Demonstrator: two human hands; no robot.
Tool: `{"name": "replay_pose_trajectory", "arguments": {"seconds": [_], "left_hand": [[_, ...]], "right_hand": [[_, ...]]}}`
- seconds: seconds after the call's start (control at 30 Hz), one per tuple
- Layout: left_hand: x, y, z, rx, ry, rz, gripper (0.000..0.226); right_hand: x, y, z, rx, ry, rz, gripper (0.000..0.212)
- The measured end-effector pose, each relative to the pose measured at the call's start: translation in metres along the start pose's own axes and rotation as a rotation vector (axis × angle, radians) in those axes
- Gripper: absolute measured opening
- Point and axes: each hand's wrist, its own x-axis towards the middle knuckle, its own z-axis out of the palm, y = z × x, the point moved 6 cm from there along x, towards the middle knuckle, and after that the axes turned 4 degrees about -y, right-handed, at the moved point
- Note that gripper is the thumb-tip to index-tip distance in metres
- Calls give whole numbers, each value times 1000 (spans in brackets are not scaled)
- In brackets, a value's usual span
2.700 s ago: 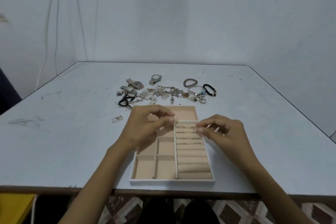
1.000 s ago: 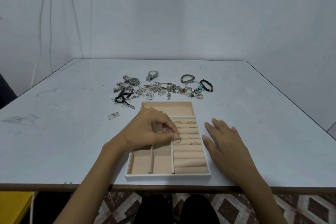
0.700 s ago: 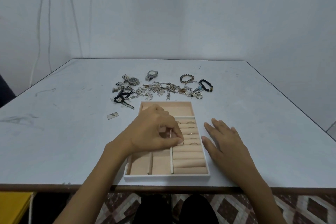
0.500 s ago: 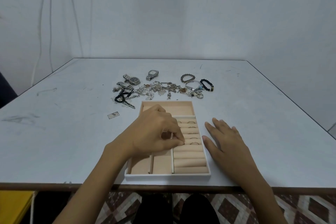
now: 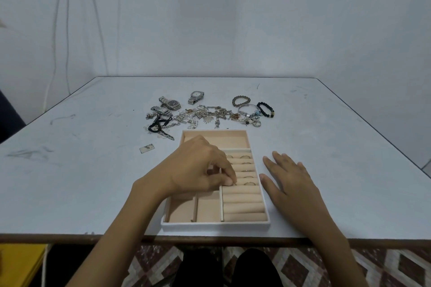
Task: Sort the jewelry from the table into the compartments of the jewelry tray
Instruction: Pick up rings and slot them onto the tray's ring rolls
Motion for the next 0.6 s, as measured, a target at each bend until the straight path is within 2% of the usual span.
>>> {"name": "replay_pose_trajectory", "arguments": {"seconds": [0.27, 0.4, 0.5, 0.6], "left_hand": [[3, -3, 2, -18, 6, -44, 12], [-1, -3, 3, -23, 41, -22, 14], [-10, -5, -1, -63, 134, 14, 14], [-22, -28, -14, -221, 311, -58, 17]], "right_hand": [[0, 0, 0, -2, -23, 7, 95], [-1, -1, -1, 3, -47, 15, 76], [-1, 0, -1, 14, -56, 24, 64], [0, 0, 0, 22, -73, 31, 56]]}}
